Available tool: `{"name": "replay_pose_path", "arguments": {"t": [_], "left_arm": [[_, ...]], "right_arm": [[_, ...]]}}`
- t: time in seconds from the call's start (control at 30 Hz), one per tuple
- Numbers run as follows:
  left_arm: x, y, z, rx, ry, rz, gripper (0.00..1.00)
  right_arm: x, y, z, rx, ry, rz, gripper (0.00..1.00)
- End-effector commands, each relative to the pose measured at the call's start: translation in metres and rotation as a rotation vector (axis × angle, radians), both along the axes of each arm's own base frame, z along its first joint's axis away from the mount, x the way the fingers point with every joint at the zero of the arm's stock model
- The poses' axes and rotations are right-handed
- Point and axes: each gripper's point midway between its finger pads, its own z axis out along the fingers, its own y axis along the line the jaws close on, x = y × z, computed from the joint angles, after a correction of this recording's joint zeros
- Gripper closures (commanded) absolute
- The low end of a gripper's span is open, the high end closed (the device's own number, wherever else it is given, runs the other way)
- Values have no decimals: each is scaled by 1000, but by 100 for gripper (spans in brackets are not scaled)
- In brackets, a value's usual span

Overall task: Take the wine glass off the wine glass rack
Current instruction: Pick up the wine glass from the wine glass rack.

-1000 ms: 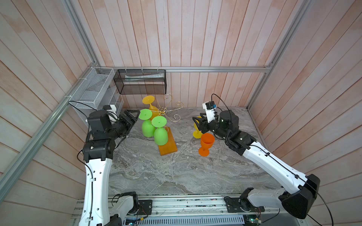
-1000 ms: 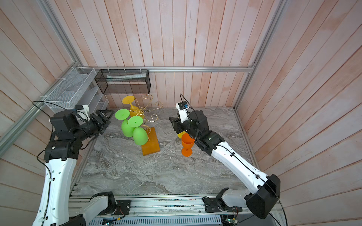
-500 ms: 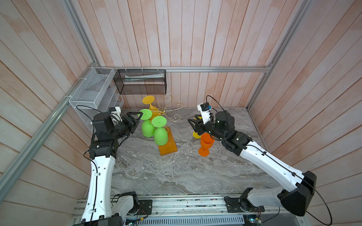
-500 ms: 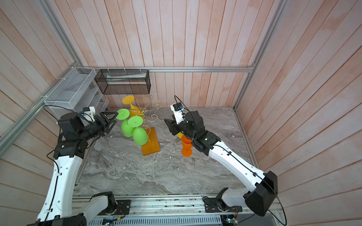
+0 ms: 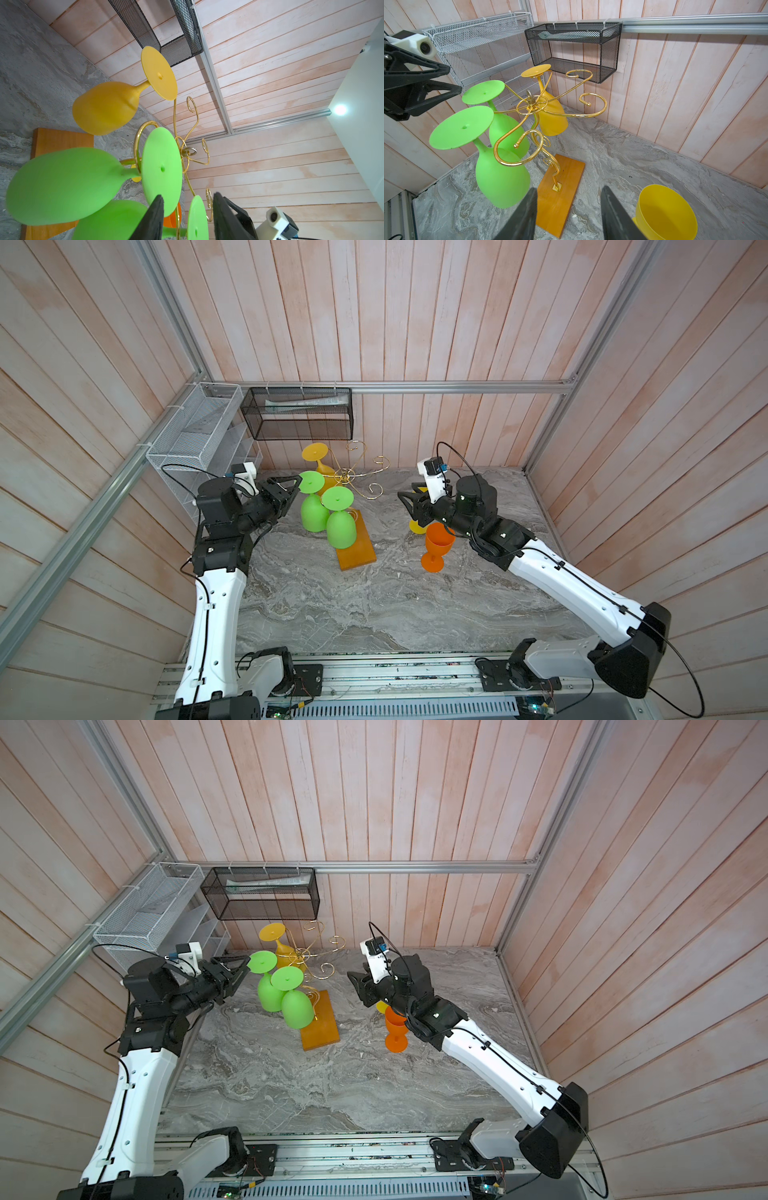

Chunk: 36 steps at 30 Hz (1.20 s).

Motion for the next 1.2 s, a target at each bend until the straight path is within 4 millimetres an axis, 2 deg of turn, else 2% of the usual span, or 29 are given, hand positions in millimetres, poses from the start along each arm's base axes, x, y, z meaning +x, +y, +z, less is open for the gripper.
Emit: {"name": "replay_pose_path", "arguments": {"t": [0.0,0.2,0.47,0.57,0.9,1.17], "left_arm": [[-1,0,5,12,-34,-9,59],[-2,3,-4,43,-7,11,58],[-4,9,-16,110,46,32,47],[-2,8,-19,115,54,23,47],[7,3,-16,75,36,-12,47],[10,-2,-3,49,4,-32,54]], "right_arm": [[0,5,11,16,-21,6,52],[0,4,11,16,-22,3,52],[0,5,10,14,-19,5,52],[0,6,9,13,-18,6,52],[0,6,7,11,-16,6,52],[1,7,6,10,-16,3,53]]}}
